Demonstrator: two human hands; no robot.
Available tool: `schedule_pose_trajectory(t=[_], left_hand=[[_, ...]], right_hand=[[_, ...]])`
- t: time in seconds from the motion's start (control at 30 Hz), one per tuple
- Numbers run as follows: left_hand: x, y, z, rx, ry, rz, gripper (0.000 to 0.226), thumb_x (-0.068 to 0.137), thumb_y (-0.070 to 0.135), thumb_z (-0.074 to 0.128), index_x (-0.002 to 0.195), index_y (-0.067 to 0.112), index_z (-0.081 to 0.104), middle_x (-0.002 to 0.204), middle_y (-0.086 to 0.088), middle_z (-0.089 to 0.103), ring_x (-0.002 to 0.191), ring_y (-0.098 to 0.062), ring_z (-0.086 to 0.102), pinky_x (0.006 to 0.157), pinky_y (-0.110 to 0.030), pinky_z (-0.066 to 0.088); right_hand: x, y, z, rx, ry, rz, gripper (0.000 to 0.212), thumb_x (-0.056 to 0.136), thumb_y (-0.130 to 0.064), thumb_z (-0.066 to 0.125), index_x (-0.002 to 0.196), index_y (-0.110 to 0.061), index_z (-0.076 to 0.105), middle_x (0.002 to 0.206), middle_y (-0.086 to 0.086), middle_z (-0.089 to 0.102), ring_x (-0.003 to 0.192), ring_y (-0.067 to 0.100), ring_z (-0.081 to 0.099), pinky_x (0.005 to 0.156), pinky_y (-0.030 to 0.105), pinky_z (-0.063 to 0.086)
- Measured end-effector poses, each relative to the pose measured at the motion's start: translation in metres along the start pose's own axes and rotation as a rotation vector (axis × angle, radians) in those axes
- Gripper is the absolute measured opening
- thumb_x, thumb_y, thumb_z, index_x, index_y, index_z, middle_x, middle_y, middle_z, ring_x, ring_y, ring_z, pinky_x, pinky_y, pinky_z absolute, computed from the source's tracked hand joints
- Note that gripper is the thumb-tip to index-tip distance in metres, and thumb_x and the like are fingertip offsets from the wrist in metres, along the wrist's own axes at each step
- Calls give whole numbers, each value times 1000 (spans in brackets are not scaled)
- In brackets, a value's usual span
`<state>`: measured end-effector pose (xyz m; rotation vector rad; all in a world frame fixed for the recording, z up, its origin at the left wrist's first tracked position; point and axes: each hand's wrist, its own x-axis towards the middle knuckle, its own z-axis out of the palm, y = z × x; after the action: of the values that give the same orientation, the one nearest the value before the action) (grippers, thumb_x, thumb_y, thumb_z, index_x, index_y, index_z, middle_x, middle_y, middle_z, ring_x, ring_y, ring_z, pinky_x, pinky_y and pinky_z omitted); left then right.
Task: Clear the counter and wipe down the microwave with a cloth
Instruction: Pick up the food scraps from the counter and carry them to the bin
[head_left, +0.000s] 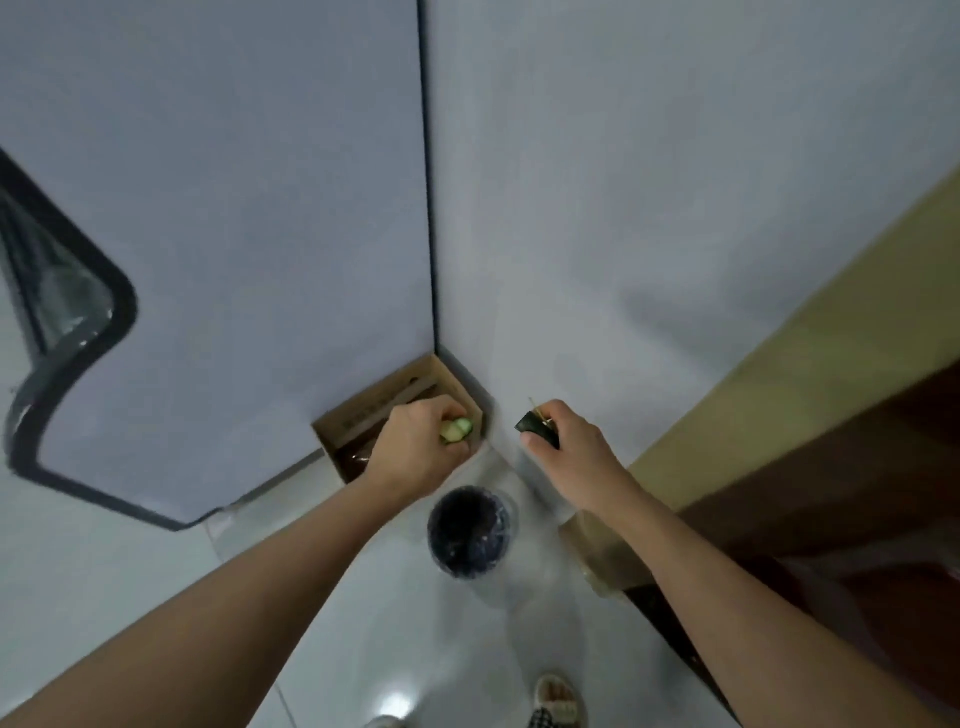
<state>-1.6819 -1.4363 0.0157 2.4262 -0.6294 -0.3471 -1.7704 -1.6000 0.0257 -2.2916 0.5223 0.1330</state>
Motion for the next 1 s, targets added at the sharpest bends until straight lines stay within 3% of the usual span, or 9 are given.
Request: schedule_pose_trajectory(t=[0.17, 0.43, 0.57, 0.83, 1.0], left_hand=[[-7, 13, 41, -4, 62, -193, 29, 80, 22, 70, 109, 20, 67, 108, 0, 69, 97, -18, 62, 76, -22, 44], [-10, 0, 107, -53, 129, -408, 32, 80, 20, 72, 110, 21, 63, 113, 1, 65, 103, -16, 59, 85, -28, 49], [-3, -31, 141, -90, 139, -468, 30, 80, 21, 72, 109, 22, 62, 110, 1, 65, 99, -16, 60, 85, -30, 52], [5, -123, 230, -60, 123, -509, 31, 79, 20, 73, 108, 19, 63, 106, -1, 66, 94, -16, 60, 75, -22, 46], [14, -183, 309, -38, 98, -520, 29, 80, 21, 71, 108, 20, 63, 105, -1, 67, 92, -18, 60, 78, -28, 52]], right_hand=[[29, 41, -6, -45, -162, -112, 18, 95, -27, 49, 106, -13, 48, 85, 1, 53, 78, 19, 50, 56, 24, 34], [65, 93, 25, -63, -311, -149, 22, 95, -27, 50, 112, -14, 49, 94, 0, 54, 85, 18, 51, 66, 24, 36], [86, 117, 60, -82, -367, -102, 30, 96, -28, 49, 122, -14, 47, 108, 3, 55, 99, 21, 53, 78, 28, 37], [127, 186, 155, -108, -401, -87, 23, 95, -24, 52, 112, -10, 49, 97, 1, 52, 95, 21, 54, 74, 23, 33], [154, 240, 228, -156, -407, -105, 27, 95, -24, 51, 118, -9, 49, 112, 8, 56, 106, 25, 53, 79, 25, 34]])
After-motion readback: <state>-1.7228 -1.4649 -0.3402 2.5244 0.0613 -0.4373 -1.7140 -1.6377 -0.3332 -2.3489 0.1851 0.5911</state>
